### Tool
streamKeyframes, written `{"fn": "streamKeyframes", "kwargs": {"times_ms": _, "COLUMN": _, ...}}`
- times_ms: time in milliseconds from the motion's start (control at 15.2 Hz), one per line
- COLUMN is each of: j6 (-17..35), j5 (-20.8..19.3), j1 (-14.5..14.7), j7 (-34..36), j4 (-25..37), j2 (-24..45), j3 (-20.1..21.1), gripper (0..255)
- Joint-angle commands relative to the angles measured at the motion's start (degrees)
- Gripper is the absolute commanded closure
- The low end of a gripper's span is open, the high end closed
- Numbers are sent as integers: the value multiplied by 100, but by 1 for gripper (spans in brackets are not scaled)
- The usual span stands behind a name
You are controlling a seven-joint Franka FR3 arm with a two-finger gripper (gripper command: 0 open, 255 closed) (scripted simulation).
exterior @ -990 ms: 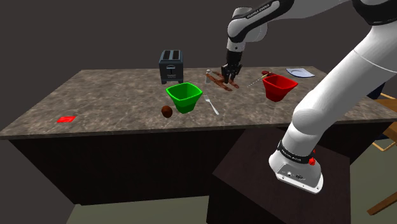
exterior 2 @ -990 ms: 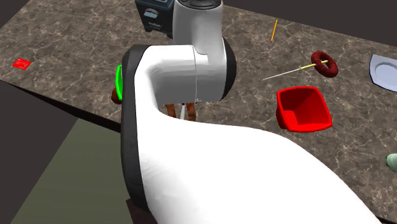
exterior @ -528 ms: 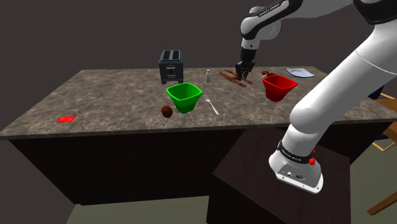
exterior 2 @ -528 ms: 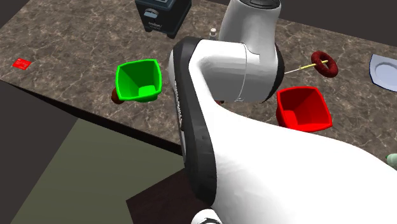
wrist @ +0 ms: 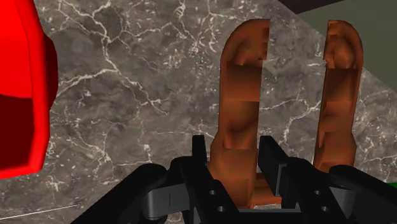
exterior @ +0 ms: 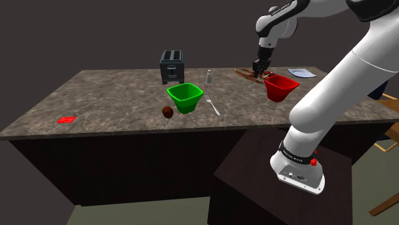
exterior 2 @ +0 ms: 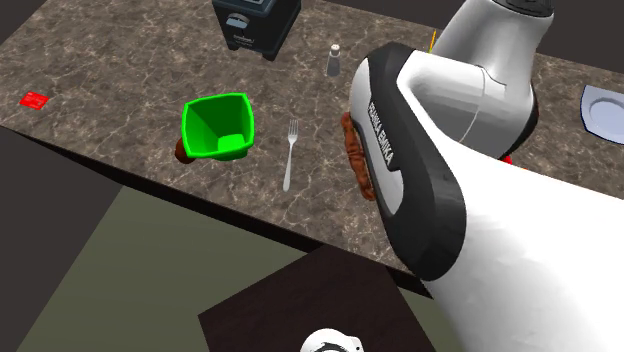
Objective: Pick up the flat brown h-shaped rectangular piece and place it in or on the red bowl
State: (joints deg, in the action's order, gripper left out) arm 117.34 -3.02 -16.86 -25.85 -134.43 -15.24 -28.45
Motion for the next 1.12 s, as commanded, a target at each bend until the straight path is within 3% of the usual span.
{"fn": "streamKeyframes", "kwargs": {"times_ms": 0, "j6": -62, "j5": -6, "j1": -93, "j7": -309, "j4": 172, "j2": 123, "j3": -196, "gripper": 255}}
{"fn": "streamKeyframes", "kwargs": {"times_ms": 528, "j6": -256, "j5": 301, "j1": -441, "j7": -1694, "j4": 1077, "j2": 980, "j3": -1014, "gripper": 255}}
{"fn": "streamKeyframes", "kwargs": {"times_ms": 1056, "j6": -646, "j5": 1186, "j1": -1057, "j7": -3261, "j4": 2415, "j2": 2374, "j3": -1586, "gripper": 255}}
